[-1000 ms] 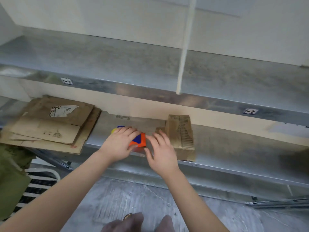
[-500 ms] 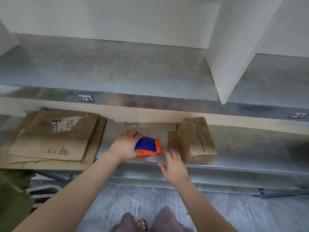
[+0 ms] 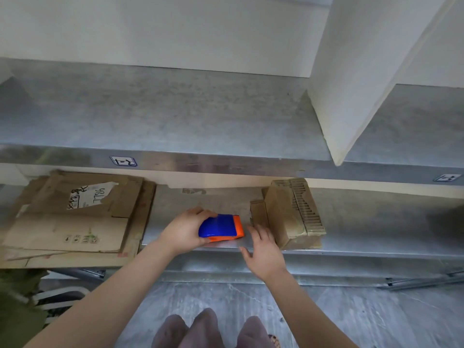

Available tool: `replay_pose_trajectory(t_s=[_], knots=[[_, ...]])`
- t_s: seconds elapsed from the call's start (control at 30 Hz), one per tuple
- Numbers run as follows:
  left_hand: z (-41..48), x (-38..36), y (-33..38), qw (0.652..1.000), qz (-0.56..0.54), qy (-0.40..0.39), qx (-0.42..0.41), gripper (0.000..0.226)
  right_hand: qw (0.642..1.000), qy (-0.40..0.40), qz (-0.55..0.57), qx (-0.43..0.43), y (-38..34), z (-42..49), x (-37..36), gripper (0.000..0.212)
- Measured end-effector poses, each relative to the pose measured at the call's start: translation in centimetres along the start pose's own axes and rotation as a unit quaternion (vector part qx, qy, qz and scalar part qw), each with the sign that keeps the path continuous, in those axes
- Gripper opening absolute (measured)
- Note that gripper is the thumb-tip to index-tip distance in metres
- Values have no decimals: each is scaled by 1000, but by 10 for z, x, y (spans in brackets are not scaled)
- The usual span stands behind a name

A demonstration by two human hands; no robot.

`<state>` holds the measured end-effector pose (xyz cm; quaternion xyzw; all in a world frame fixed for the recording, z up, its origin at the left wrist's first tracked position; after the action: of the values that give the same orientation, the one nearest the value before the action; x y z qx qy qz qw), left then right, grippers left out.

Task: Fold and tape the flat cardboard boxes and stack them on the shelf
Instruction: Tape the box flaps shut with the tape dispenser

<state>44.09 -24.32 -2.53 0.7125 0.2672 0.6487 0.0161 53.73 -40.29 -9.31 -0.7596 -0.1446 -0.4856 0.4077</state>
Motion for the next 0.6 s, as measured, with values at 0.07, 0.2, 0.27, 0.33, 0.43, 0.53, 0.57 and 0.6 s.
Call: replay_pose_trajectory(t_s=[0.07,0.2,0.27,0.33,0.43,0.53,0.57,0.6], knots=[[-4,0,1,1000,5,6,1,59,1000,6,0,1,1,-2,0,59],[-12,-2,5,1000,6,18,11,60,1000,13,16,-1,6,-8,0,50],[-15,-2,8,999,16,27,16,61,1000,9,20,4,5,-10,0,50],[-17,-1,10,999,24,34,27,64,1000,5,23,7,3,-10,0,50],[-19,-4,9,998,28,29,48,66,999,0,37,8,0,-12,-1,50],[-23,-9,3,998,16,16,66,70,999,-2,39,10,-1,-12,-1,50],[-24,-10,2,998,14,14,66,70,999,-2,37,11,-2,-11,-1,50],[-25,-11,1,998,13,13,64,71,999,0,36,12,-2,-11,0,50]])
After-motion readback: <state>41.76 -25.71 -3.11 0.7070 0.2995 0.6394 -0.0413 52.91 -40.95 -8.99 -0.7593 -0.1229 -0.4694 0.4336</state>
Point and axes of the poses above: each hand's wrist, its own z-axis towards the middle knuckle, its own x-axis out of the back of the hand, y = z × x, the point moved 10 cm from there along z, towards the middle knuckle, and after that the axes turned 5 degrees about z, right-handed, at the moved point
